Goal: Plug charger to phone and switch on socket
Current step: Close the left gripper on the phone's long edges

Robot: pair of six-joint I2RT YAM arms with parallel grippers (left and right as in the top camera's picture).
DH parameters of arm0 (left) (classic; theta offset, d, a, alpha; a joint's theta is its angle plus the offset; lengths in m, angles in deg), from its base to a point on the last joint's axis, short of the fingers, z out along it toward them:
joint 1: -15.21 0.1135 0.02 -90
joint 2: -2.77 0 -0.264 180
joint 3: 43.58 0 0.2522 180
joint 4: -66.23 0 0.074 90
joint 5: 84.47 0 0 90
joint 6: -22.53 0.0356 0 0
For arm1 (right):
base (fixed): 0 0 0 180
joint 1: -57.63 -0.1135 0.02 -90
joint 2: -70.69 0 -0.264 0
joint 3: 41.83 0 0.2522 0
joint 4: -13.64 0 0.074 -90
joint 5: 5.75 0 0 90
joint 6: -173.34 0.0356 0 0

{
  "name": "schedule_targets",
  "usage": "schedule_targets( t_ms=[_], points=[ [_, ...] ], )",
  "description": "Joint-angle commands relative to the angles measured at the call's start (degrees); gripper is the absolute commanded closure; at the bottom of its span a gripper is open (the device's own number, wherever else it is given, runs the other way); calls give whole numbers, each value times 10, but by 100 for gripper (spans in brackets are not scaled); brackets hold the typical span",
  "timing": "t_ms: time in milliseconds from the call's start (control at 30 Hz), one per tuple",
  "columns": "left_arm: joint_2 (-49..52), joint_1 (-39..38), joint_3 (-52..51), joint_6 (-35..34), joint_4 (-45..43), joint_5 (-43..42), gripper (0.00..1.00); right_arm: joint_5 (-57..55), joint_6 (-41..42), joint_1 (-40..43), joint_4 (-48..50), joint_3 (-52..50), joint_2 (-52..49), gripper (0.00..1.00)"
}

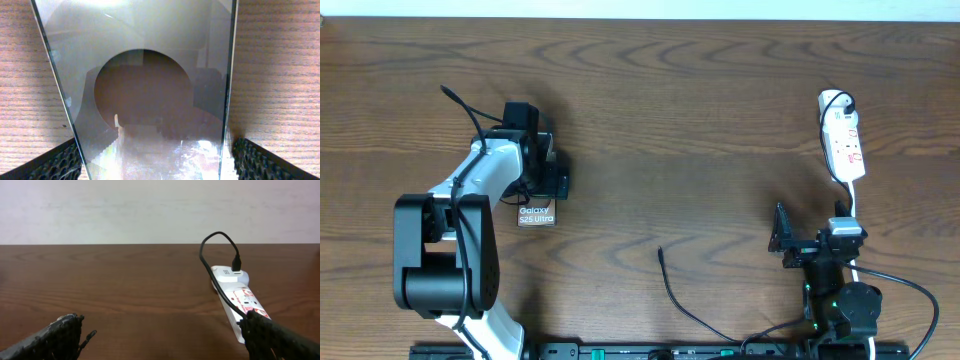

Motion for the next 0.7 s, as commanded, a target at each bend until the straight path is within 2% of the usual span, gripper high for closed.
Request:
schedule_targets(
  t_ms=[0, 133, 200, 667],
  points=[
    [19, -1, -23, -3, 4, 14, 6, -5, 3, -4, -3, -1, 0, 1],
    [19, -1, -23, -3, 4, 14, 7, -5, 3, -4, -3, -1, 0, 1],
    [19, -1, -23, -3, 4, 14, 11, -5, 3, -4, -2, -1, 0, 1],
    [19, -1, -23, -3, 1, 14, 11, -5, 3, -4, -3, -1, 0, 1]
  ],
)
